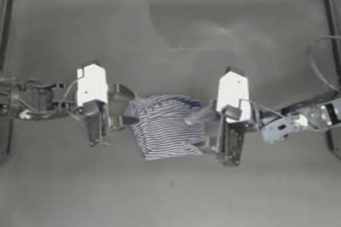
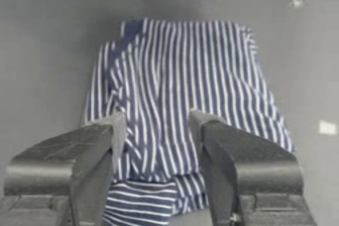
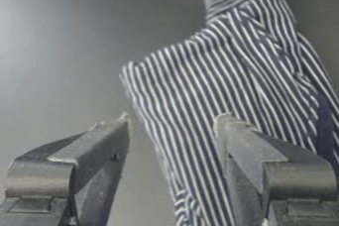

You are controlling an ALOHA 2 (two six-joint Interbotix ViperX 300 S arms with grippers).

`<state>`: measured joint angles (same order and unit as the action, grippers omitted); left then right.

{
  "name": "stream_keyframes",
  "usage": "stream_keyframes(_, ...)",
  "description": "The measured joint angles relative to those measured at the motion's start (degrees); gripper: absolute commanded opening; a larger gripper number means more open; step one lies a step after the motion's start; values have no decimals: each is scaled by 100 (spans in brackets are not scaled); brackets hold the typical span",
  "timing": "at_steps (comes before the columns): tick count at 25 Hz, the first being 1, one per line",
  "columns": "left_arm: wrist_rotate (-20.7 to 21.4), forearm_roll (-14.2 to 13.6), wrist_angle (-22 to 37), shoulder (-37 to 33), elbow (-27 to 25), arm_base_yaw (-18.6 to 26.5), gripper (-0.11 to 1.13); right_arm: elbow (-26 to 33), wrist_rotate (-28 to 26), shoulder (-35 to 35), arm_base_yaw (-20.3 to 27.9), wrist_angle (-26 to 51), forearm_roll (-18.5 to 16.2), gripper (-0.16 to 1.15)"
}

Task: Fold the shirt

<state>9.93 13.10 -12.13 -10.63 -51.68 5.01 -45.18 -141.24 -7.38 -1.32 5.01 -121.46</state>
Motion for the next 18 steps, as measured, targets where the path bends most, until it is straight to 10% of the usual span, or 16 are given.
stream_keyframes(18,-18,-149,624,-756,-308,-44,82,-79,448,-334,580,-923,70,87)
